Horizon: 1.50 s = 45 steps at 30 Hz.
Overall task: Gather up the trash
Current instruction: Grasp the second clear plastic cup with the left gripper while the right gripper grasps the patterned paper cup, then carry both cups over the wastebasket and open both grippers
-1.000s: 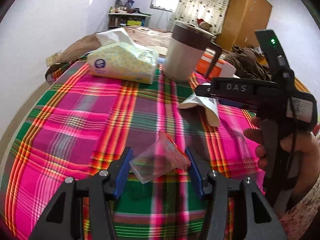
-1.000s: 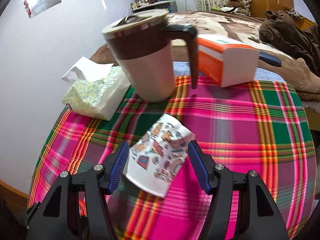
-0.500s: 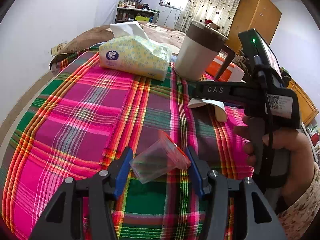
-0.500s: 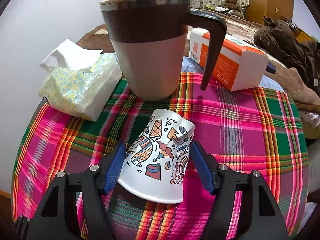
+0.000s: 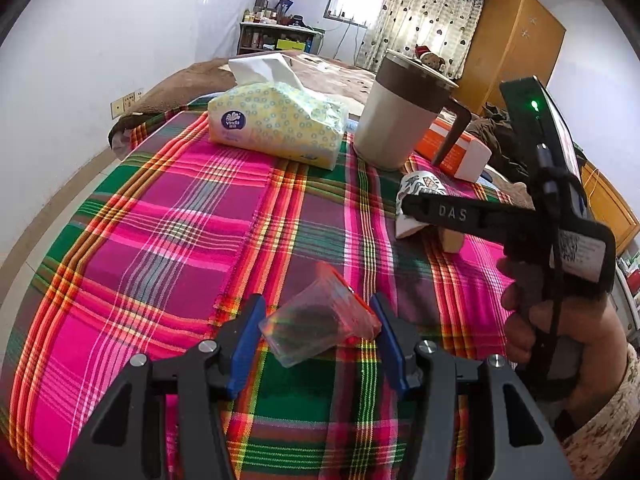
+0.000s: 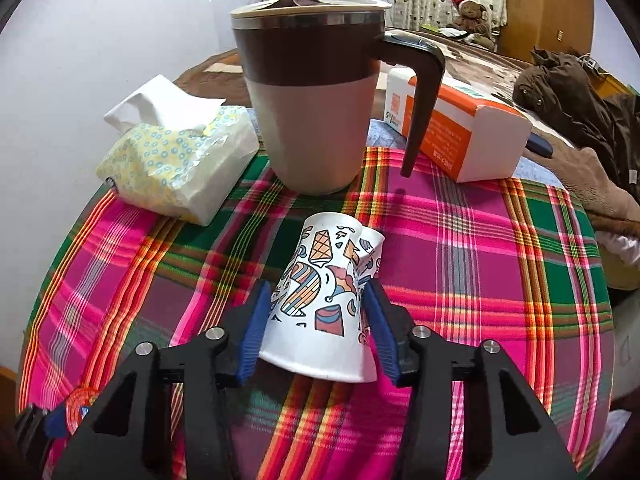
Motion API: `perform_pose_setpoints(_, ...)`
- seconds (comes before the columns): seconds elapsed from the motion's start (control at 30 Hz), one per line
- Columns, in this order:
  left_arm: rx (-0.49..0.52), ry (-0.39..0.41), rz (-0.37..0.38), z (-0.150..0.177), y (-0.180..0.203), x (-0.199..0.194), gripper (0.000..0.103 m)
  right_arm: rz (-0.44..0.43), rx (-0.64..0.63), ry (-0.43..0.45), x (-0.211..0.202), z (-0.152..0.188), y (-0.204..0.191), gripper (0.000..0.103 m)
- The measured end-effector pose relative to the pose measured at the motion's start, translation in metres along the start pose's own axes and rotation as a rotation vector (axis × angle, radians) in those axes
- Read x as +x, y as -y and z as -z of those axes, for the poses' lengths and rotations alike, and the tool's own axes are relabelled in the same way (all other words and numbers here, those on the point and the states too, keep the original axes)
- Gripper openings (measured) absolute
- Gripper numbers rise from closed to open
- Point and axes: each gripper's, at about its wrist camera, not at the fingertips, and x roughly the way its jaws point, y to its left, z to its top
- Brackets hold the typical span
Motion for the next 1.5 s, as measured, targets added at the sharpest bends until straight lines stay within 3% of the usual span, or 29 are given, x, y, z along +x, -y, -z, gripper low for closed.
perform_pose_setpoints(0.13,0.013,0.010,-0.007,0.001,0.003,-0.006,0.055,-0.012,0.006,0.018,-0.009,0.010,0.005,0.040)
perform_pose_setpoints(0.57,0.059,0.050,0.012,0.005,0.028,-0.036,0.055,-0.060,0.030,0.103,-0.059,0.030,0.029,0.038)
perform_pose_setpoints(1.0,0.162,0.104,0.086,0.017,0.097,-0.079,0.055,-0.072,0.094,0.189,-0.128,0.058,0.087,0.038)
perform_pose_setpoints(1.5,0.294,0.124,0.224,0.042,0.191,-0.110,0.056,0.031,0.172,0.283,-0.207,0.118,0.160,0.039)
